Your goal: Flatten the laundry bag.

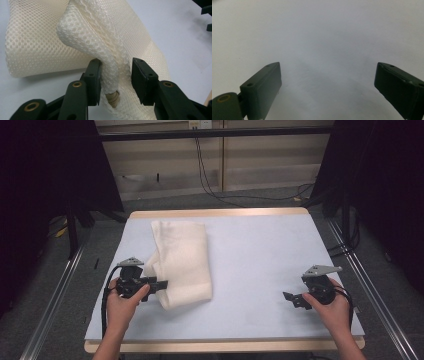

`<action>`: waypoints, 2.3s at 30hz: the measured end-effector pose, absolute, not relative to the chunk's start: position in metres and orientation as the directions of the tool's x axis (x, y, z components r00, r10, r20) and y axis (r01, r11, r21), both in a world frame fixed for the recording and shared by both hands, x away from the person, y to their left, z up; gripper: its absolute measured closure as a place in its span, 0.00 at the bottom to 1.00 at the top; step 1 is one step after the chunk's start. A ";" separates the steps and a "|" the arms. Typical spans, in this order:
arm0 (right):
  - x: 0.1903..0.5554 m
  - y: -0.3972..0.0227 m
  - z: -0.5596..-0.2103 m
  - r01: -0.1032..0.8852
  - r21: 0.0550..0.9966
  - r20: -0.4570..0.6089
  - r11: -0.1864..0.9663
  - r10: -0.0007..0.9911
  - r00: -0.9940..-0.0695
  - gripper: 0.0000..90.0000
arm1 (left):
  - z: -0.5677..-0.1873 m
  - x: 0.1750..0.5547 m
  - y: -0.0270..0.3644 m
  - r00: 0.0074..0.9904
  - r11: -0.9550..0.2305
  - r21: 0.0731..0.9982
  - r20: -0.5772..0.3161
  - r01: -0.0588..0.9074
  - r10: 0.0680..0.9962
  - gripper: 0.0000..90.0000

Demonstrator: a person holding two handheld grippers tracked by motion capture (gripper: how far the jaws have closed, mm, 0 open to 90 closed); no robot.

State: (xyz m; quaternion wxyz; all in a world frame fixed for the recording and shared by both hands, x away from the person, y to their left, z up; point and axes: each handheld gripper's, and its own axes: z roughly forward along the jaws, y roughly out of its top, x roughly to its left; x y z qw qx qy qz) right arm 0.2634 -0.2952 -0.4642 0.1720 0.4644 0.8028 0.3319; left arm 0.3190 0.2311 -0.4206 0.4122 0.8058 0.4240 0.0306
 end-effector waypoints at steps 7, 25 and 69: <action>0.263 -0.294 -0.464 0.634 0.688 0.027 0.352 0.861 -0.508 0.08 | -0.420 0.321 0.224 0.639 -0.300 0.694 -0.296 0.655 0.710 0.67; 0.262 -0.294 -0.463 0.633 0.690 0.033 0.351 0.858 -0.512 0.08 | -0.410 0.329 0.201 0.665 -0.281 0.710 -0.342 0.646 0.664 0.61; 0.261 -0.290 -0.464 0.632 0.693 0.044 0.347 0.855 -0.517 0.08 | -0.396 0.345 0.135 0.726 -0.327 0.723 -0.339 0.608 0.598 0.50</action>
